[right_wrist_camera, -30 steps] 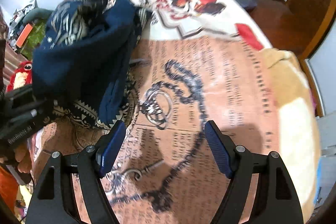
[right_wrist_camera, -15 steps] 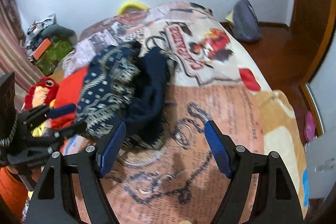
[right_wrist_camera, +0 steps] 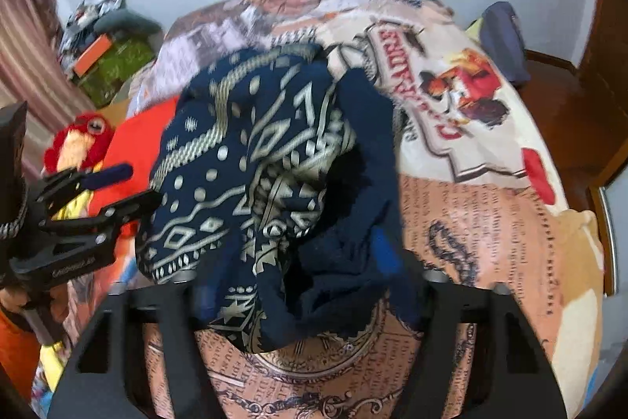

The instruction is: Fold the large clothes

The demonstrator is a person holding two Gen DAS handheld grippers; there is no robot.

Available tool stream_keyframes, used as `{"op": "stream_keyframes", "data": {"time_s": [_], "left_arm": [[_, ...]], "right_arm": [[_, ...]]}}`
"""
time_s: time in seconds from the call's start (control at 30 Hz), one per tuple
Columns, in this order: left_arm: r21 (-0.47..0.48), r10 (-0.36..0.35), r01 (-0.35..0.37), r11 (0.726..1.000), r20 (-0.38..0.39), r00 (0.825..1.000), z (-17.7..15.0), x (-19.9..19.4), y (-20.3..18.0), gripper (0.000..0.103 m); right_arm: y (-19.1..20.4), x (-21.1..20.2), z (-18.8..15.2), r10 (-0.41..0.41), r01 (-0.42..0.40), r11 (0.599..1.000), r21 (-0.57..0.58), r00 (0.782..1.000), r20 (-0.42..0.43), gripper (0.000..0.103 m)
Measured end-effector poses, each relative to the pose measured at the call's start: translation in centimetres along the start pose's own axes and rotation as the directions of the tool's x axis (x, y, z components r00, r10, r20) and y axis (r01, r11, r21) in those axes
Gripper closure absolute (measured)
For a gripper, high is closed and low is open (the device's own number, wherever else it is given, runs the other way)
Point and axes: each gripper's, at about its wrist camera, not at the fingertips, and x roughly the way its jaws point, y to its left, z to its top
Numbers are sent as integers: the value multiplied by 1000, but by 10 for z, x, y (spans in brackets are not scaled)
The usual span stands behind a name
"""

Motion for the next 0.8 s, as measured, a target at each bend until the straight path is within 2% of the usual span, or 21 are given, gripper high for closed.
{"op": "stream_keyframes", "data": {"time_s": [0.1,0.13,0.23,0.37,0.47,0.67,0.8], "left_arm": [[7,7,-7,1000,18,1000,-4,5,1,30],[9,9,-9,1000,16,1000,-5,8,1,29],[14,12,-12,1000,13,1000,-8,10,1,28],[-2,-32,32,999,-9,999,-12,8,7,28],[-13,-46,46,999,-36,998,-22,8,7,24],[6,-9,10,1000,-38,999,-37,-4,3,24],[27,32,-33,999,11,999,-30,-22,5,25]], "right_arm": [[3,1,-9,-36,37,997,-64,999,20,71],[4,1,-12,-45,47,995,-84,999,18,82],[-1,3,-19,-25,24,996,-87,1000,-6,91],[-14,3,-32,8,-9,999,-40,1000,-24,92],[-19,9,-44,0,-1,1000,-26,998,-56,94],[-12,3,-50,-38,35,998,-54,998,-52,94],[-14,-18,-40,-15,14,1000,-20,999,-38,89]]}}
